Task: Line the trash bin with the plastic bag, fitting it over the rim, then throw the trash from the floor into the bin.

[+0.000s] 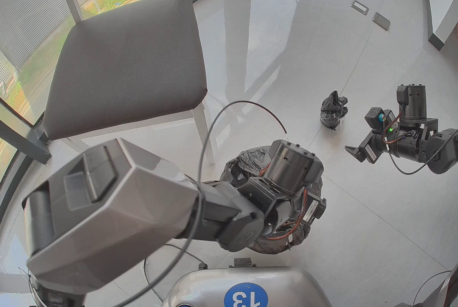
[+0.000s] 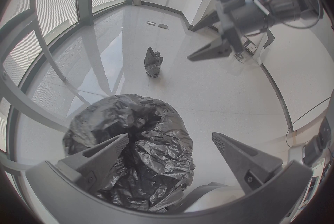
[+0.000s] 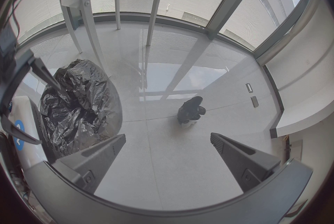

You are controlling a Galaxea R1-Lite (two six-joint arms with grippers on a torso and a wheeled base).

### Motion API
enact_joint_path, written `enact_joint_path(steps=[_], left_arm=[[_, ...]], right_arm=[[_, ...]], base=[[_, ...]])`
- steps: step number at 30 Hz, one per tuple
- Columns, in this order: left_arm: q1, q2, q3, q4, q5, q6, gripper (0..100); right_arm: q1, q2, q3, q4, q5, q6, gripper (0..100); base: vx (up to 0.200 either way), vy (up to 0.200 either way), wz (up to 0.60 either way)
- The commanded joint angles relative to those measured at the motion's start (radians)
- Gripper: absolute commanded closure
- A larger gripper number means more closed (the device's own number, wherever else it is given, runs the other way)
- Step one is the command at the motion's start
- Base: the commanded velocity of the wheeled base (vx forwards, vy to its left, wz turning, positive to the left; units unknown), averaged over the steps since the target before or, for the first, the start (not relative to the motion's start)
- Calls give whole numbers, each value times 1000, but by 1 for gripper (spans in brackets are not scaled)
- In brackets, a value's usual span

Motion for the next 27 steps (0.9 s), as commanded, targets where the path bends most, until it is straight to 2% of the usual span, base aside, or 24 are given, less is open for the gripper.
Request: enact_joint_path(steps=[1,14,27], left_arm=[[4,131,-87,16,-1,-4,0],[80,280,-303,85,0,-73,0],[84,257,-335,92,31,-86,0]], right_arm=[[-9,-33,15,-12,2,1,0],[-15,-76,115,-71,16,1,0],[-11,-85,144,-75,16,1,0]], base=[[0,0,0],[0,0,0],[0,0,0]])
